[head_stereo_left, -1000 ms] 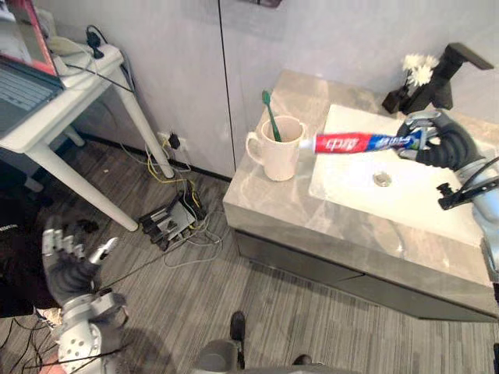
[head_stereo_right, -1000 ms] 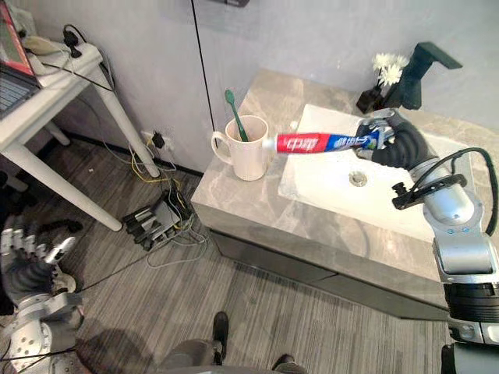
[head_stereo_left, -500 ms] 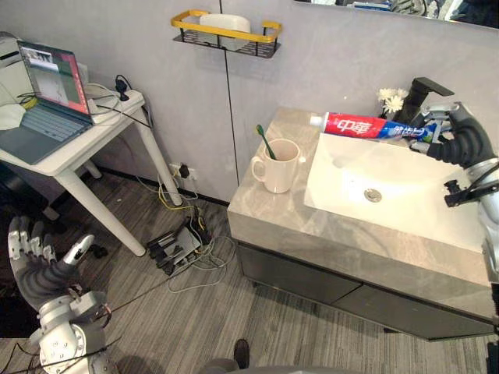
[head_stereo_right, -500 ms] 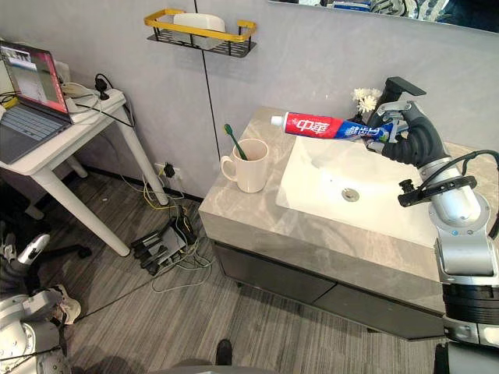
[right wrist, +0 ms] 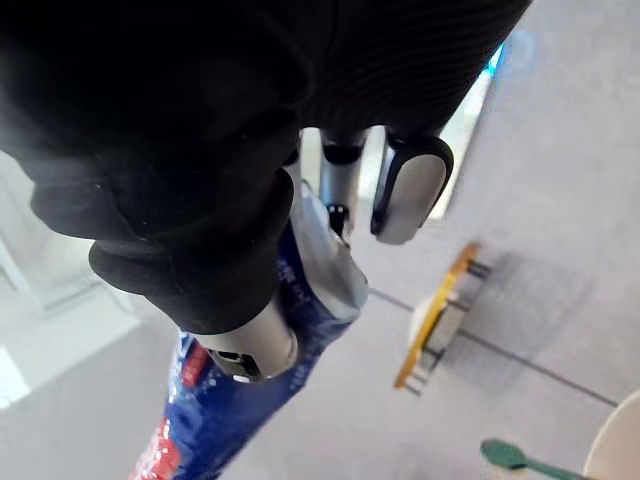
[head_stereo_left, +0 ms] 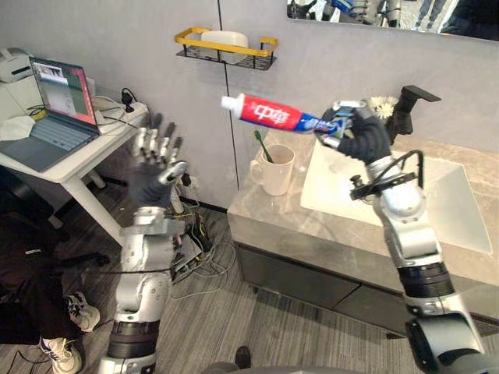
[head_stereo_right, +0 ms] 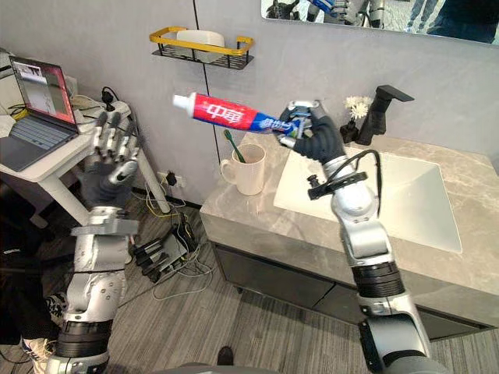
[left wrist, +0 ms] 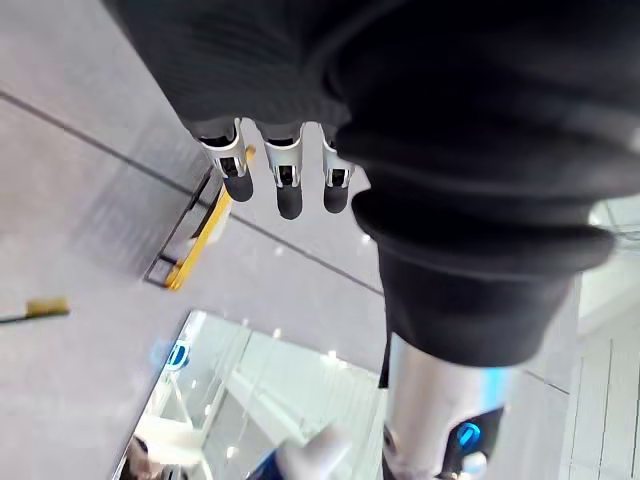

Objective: Organize washtable

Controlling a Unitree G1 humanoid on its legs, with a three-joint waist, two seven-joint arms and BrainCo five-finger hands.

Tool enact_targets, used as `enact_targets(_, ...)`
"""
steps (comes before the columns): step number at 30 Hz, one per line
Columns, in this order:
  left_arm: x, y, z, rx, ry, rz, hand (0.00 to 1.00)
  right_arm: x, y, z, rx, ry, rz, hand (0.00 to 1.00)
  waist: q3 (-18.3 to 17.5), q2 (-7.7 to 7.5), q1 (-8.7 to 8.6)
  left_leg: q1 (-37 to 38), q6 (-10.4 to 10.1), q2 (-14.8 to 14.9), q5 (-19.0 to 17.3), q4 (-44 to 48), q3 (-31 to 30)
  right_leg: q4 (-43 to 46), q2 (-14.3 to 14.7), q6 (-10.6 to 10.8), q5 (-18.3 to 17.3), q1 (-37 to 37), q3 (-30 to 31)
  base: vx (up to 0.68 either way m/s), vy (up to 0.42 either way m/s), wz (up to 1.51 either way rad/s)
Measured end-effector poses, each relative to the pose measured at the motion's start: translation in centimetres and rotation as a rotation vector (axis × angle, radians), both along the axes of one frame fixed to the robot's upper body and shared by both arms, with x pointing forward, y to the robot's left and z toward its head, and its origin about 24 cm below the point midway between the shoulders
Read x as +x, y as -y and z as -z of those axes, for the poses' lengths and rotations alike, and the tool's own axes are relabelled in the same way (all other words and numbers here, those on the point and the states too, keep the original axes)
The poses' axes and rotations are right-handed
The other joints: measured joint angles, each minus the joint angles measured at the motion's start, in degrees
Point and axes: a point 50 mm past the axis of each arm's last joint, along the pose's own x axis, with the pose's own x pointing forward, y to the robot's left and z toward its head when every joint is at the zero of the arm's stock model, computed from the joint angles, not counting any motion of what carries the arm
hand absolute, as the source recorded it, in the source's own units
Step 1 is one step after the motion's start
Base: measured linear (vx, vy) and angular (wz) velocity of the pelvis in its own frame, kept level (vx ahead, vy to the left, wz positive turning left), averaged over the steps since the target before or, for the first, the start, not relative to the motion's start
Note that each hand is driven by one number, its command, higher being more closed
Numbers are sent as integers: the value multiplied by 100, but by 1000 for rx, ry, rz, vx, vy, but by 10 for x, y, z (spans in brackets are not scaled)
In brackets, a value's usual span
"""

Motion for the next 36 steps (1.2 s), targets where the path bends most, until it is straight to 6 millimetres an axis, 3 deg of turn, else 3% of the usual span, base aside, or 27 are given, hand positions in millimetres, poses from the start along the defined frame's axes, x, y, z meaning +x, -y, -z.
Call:
enact_targets(9,5,6,-3,-16,-4,41,0,-1,-16,6,71,-32,-50,100,4,9,-113,8,-6,14,6,-2,104,47,3,-2,2,-104,138,-3,-3,-6)
enact_targets(16,14,24,-15,-26,23,126,0,-4,-20,15,99,-69,-56,100,23,40,-130,6,-8,33,4,-9,163,48,-2,-9,8,-147,208,2,-2,-5)
enact_targets(35,14,55,-17,-32,14,239,0,-14,-53,42,123,-177,-170,100,30,32,-148,-59,-9,52,3,-13,247,52,-18,-21,18,-275,309,8,-2,-2)
enact_targets(36,14,56,-17,-35,14,241,100,-15,-54,44,122,-188,-176,100,33,27,-152,-59,-9,51,3,-13,250,52,-19,-21,19,-277,313,0,0,0)
